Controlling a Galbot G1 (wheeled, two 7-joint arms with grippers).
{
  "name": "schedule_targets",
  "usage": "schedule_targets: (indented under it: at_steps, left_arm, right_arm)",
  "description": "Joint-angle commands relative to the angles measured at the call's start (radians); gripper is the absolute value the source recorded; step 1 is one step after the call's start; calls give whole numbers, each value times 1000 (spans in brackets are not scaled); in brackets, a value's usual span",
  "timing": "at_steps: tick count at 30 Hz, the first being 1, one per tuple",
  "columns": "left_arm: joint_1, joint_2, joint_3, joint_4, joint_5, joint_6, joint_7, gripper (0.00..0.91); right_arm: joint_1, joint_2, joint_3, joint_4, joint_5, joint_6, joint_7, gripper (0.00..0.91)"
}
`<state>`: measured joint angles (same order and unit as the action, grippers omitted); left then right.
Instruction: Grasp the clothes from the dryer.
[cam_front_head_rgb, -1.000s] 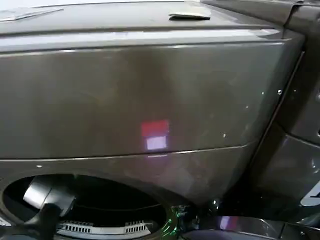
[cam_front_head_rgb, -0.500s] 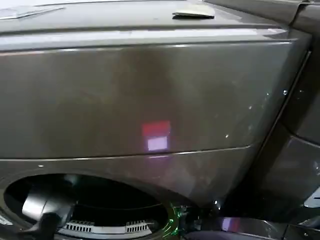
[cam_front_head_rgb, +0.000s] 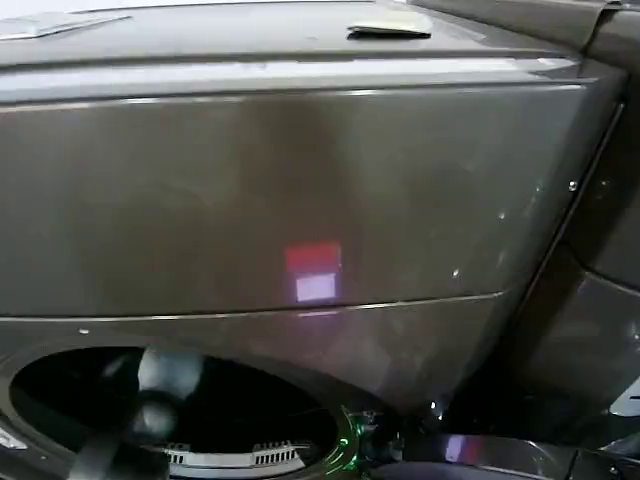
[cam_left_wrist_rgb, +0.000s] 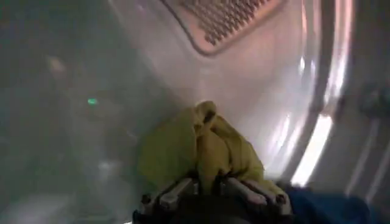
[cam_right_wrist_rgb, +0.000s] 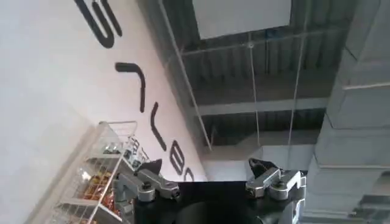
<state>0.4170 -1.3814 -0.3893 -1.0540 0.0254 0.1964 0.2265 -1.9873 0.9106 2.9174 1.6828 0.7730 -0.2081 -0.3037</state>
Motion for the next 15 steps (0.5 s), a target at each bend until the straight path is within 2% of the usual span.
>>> schedule_targets:
  at_steps: [1,15]
  left_arm:
    - [223,-112,-136,-246,-124,-60,-305,0]
    - [226,-119,-126,-255,-118,-42,-313,0]
  right_arm:
    - [0,-1,2,10,-4,-11,4,907]
    - [-3,3,2,6,18,14,14,907]
